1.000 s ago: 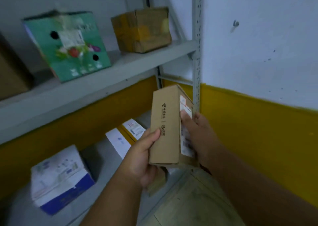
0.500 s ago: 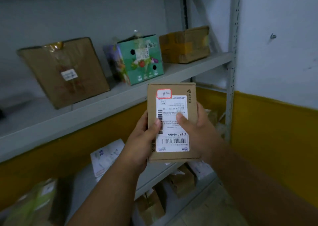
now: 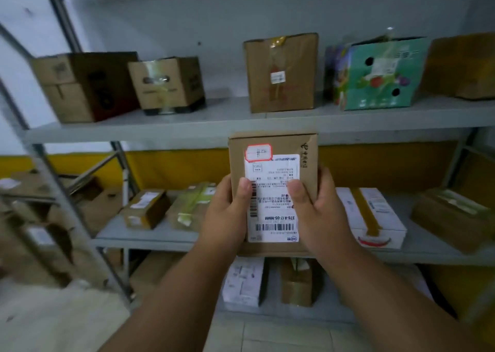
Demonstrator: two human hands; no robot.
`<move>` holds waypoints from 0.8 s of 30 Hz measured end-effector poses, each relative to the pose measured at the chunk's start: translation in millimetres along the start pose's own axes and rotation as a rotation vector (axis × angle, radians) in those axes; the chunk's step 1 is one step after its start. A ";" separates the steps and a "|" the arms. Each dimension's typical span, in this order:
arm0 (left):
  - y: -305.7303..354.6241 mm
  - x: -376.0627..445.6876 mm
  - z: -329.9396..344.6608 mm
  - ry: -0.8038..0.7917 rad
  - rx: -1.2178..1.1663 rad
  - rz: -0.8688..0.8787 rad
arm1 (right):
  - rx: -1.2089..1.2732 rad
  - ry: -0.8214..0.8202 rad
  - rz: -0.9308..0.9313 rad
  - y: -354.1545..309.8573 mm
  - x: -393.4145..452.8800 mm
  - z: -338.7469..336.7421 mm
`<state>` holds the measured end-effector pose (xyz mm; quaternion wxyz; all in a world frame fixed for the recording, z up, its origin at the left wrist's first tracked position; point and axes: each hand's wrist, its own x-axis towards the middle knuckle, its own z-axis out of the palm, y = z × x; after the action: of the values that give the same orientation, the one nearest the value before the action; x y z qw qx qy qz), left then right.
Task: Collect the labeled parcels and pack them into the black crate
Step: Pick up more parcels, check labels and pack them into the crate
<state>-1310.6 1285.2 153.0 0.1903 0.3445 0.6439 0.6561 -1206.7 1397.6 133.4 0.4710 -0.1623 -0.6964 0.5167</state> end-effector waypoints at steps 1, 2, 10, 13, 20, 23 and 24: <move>-3.6 -16.4 -6.4 0.040 -0.003 -0.012 | 0.023 -0.051 0.004 0.1 -10.3 4.9; -8.9 -32.2 -13.4 0.082 0.003 -0.025 | 0.048 -0.102 0.005 1.0 -21.1 10.6; -45.1 -166.3 -112.7 0.368 0.107 -0.207 | 0.070 -0.417 0.111 19.6 -139.3 109.7; -58.9 -215.4 -159.4 0.420 0.129 -0.294 | 0.061 -0.516 0.130 15.4 -180.3 152.5; -73.9 -326.5 -314.9 0.605 0.209 -0.461 | 0.097 -0.708 0.238 -20.8 -301.6 302.8; -69.4 -361.4 -383.3 0.656 0.224 -0.484 | 0.139 -0.726 0.251 -42.9 -343.4 370.9; -67.7 -368.5 -402.8 0.673 0.218 -0.488 | 0.159 -0.734 0.257 -49.6 -352.4 389.9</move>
<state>-1350.3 748.8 37.4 0.0818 -0.0331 0.7982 0.5959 -1337.4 905.1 -4.2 0.1334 -0.0158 -0.7501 0.6475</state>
